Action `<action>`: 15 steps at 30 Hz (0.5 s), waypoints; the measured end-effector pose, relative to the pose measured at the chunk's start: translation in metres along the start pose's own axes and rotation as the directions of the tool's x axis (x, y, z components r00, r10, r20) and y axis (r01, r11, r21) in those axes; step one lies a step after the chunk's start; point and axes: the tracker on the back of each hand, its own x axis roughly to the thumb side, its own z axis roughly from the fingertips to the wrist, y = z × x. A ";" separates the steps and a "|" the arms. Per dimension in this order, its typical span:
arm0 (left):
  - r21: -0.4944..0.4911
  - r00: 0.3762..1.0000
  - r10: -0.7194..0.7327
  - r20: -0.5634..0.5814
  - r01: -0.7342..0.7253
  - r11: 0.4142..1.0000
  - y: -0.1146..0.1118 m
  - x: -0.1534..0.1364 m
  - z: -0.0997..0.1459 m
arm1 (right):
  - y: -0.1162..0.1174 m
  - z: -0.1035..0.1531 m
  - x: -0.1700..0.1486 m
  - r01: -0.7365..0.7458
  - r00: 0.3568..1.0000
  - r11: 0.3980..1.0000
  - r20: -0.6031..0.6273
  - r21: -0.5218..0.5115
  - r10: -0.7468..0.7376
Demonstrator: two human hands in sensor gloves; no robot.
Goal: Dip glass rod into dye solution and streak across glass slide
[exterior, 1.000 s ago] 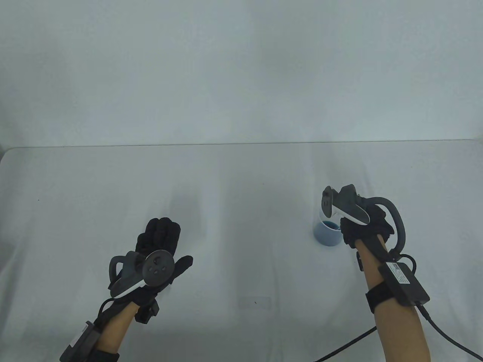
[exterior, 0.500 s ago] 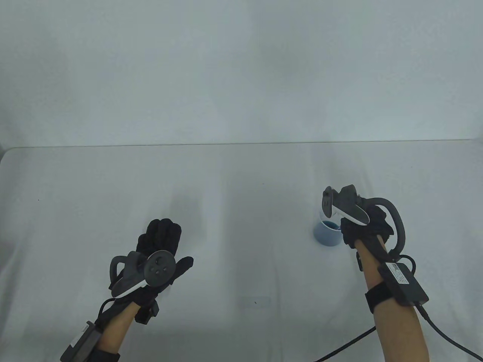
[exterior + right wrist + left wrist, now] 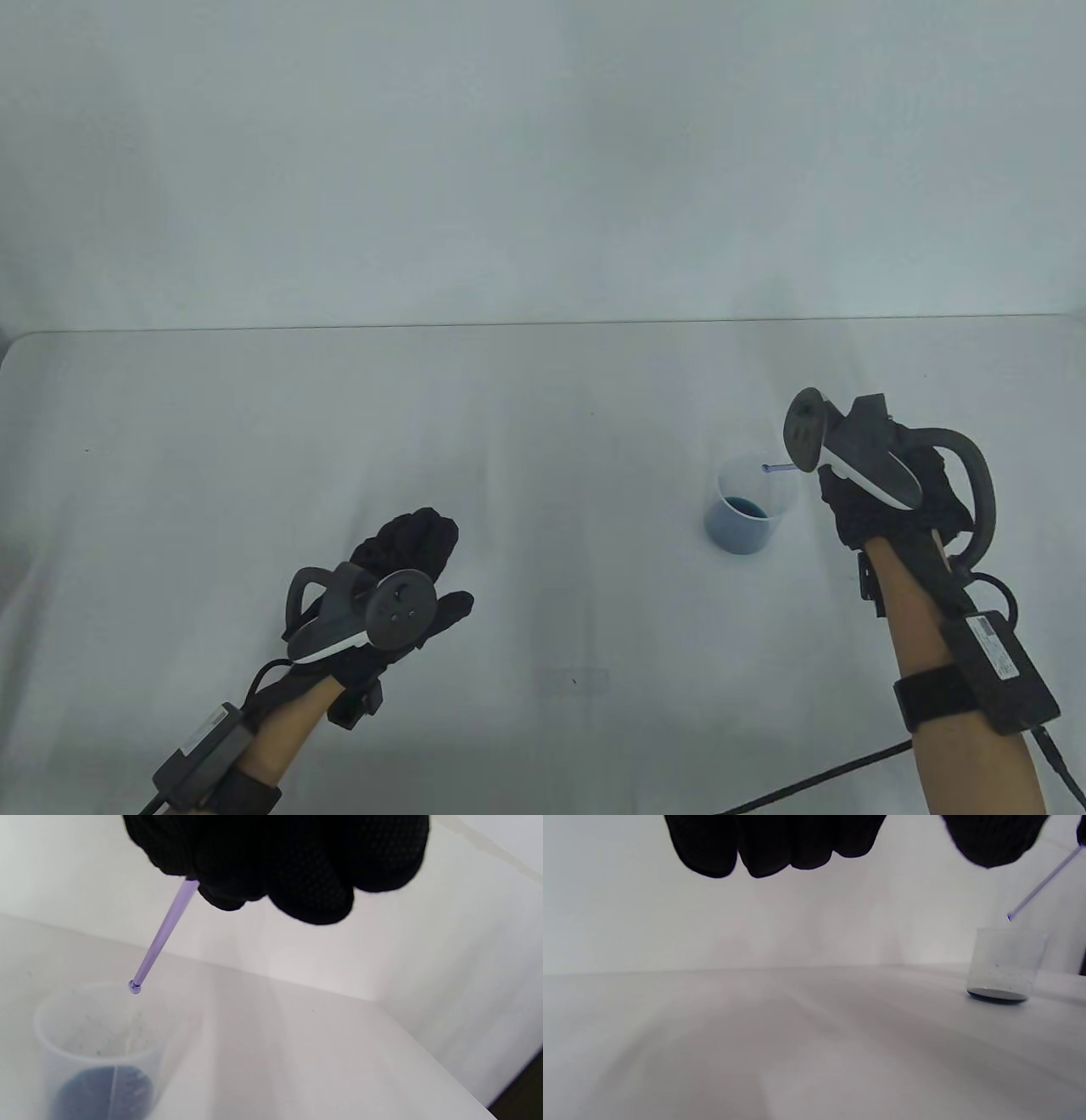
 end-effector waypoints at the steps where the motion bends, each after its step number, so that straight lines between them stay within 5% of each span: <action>1: -0.018 1.000 -0.001 0.013 0.001 1.000 -0.004 0.004 -0.002 | -0.003 0.003 -0.002 0.026 1.000 1.000 0.010 -0.005 -0.026; 7: -0.131 0.995 -0.006 0.095 0.018 0.991 -0.041 0.031 -0.018 | -0.012 0.029 0.007 0.186 0.970 0.983 0.162 0.004 -0.184; 15: -0.237 0.980 -0.039 0.194 0.086 0.968 -0.076 0.067 -0.029 | 0.025 0.061 0.056 0.191 0.892 0.976 0.397 0.100 -0.216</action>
